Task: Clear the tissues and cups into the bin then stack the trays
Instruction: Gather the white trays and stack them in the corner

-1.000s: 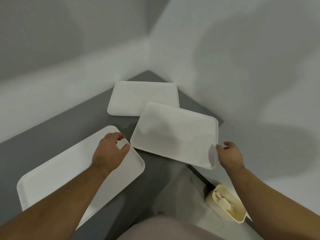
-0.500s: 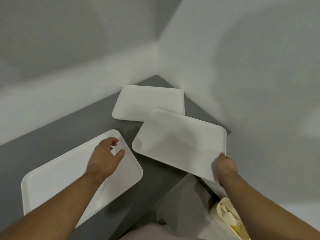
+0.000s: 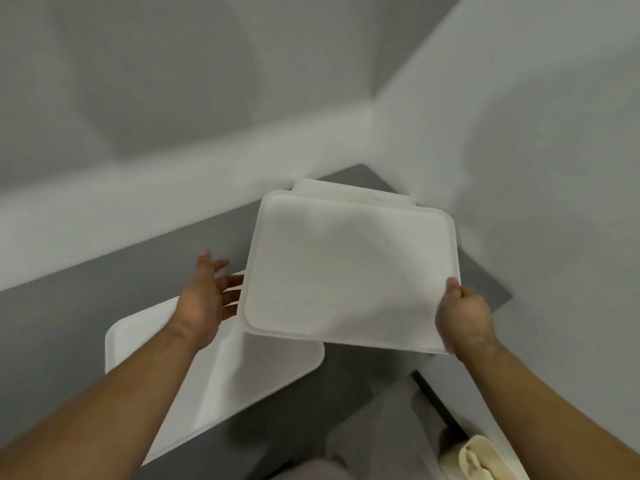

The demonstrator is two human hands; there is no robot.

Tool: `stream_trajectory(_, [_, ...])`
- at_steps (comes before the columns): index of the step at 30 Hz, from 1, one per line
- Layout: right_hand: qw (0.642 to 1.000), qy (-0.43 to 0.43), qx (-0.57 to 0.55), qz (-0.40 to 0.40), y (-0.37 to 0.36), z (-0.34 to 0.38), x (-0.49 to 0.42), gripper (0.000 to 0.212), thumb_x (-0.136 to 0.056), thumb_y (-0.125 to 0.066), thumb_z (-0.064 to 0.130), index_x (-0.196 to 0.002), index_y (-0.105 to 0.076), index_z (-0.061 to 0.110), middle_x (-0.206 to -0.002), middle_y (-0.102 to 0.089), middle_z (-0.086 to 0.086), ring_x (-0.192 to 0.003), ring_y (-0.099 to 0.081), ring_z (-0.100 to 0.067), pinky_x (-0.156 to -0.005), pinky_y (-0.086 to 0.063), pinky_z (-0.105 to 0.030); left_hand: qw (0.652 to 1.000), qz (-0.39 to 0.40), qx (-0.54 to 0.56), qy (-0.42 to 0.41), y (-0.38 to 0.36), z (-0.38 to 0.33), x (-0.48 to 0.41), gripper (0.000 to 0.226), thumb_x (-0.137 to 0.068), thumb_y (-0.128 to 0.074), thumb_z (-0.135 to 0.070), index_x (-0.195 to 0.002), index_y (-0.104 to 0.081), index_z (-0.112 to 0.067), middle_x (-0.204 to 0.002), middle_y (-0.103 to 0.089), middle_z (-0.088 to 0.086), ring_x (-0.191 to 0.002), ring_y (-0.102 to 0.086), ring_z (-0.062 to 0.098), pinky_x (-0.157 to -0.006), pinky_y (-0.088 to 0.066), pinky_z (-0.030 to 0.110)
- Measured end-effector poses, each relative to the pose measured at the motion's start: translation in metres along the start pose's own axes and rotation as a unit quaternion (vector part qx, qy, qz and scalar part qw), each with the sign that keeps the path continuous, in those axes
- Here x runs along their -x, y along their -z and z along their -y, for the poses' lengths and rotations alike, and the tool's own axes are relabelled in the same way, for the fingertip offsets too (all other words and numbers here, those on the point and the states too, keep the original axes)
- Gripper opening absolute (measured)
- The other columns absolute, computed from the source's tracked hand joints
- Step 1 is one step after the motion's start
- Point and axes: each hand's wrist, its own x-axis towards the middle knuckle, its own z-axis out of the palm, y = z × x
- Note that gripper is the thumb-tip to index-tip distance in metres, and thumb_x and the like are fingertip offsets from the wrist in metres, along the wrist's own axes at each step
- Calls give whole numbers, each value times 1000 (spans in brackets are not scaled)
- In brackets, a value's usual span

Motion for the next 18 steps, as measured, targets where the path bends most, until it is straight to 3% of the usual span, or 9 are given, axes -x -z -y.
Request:
stream_trajectory(2, [998,63,17,25,-15,26,11,49,-106,-32,46,-85,-60,12,-76,-64,-7,-69,-62,-28,-57,-43,-30,999,13,20,35,25,-7,0,78,-82,-34,-88,-127,-60,-31,-111,-77,9,-101,-75,32,-87,-56,51])
stream_trajectory(5, [991,113,33,71,-42,57,30,51,-107,-32,45,-90,-62,7,-84,-65,-10,-78,-60,-33,-72,-46,-36,997,27,-28,67,65,-5,12,73,-77,-50,-85,-122,-70,-32,-113,-77,5,-105,-74,29,-96,-53,49])
stream_trajectory(7, [986,125,27,103,-62,72,46,46,-106,-34,45,-98,-64,11,-90,-64,-7,-83,-59,-30,-79,-48,-38,994,-63,-85,41,91,7,18,53,-82,-63,-68,-118,-69,-28,-108,-76,1,-98,-73,25,-87,-56,42])
stream_trajectory(9, [982,132,17,132,-83,85,64,39,-105,-37,45,-100,-63,16,-91,-64,-4,-85,-59,-28,-81,-48,-38,978,-159,-132,-18,114,22,24,24,-93,-61,-45,-108,-64,-26,-101,-71,0,-88,-68,20,-68,-53,35])
stream_trajectory(11, [979,137,14,151,-102,96,81,31,-102,-42,43,-96,-59,18,-88,-64,-1,-83,-60,-26,-77,-45,-37,965,-209,-151,-51,136,36,31,10,-100,-51,-30,-97,-58,-24,-92,-66,0,-80,-62,21,-60,-46,32])
stream_trajectory(15, [970,164,44,172,-131,105,111,12,-96,-47,23,-87,-53,19,-79,-61,2,-73,-58,-17,-60,-39,-31,929,-288,-215,-81,173,57,49,22,-106,-39,-21,-89,-51,-15,-79,-56,3,-71,-53,23,-58,-39,34])
stream_trajectory(18, [962,192,61,185,-145,105,128,17,-92,-46,7,-87,-57,20,-76,-60,8,-69,-55,-10,-56,-37,-20,917,-308,-244,-67,192,70,60,22,-107,-37,-17,-93,-52,-8,-84,-58,13,-77,-55,30,-68,-47,41])
